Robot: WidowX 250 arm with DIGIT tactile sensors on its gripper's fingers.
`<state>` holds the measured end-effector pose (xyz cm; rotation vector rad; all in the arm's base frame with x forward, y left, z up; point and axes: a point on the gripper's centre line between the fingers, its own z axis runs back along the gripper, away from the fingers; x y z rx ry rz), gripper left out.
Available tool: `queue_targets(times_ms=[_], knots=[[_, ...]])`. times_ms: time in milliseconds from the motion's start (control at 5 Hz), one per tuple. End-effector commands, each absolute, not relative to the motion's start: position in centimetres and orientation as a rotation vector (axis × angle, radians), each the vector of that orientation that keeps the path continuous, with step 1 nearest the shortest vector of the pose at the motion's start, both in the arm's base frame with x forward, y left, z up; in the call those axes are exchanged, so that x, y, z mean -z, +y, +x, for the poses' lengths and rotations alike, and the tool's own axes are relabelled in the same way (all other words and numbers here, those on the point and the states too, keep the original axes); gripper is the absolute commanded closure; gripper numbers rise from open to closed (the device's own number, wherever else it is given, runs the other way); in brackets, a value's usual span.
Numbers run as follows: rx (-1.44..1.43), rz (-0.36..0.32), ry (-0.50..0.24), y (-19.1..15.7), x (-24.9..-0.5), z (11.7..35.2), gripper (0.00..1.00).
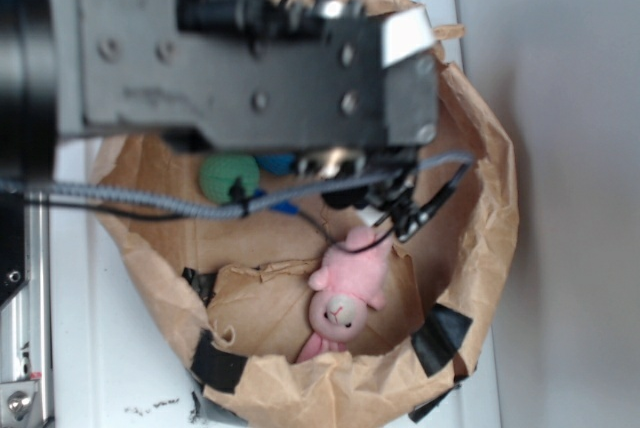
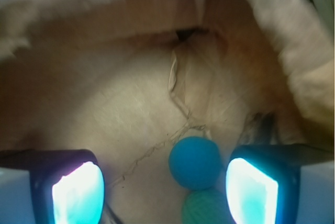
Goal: Grab the pink bunny.
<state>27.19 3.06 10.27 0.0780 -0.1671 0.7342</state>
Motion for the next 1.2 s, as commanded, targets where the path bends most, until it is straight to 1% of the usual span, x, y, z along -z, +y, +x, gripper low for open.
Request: queue_targets(times_ms=[0, 200, 400, 600, 800, 1000], knots=[[-0.817, -0.052, -0.163, -0.6, -10.0, 26.9, 0.00], [-0.827, -0.044, -0.171, -2.4, -8.9, 27.1, 0.00], [-0.820, -0.020, -0.210, -4.0, -6.8, 26.4, 0.00], [-0.866, -0.017, -0.227, -5.5, -6.0, 28.0, 0.00], [-0.896, 0.022, -0.253, -5.9, -4.5, 28.3, 0.00], [-0.927, 0.045, -0.233, -6.3, -4.7, 28.9, 0.00]])
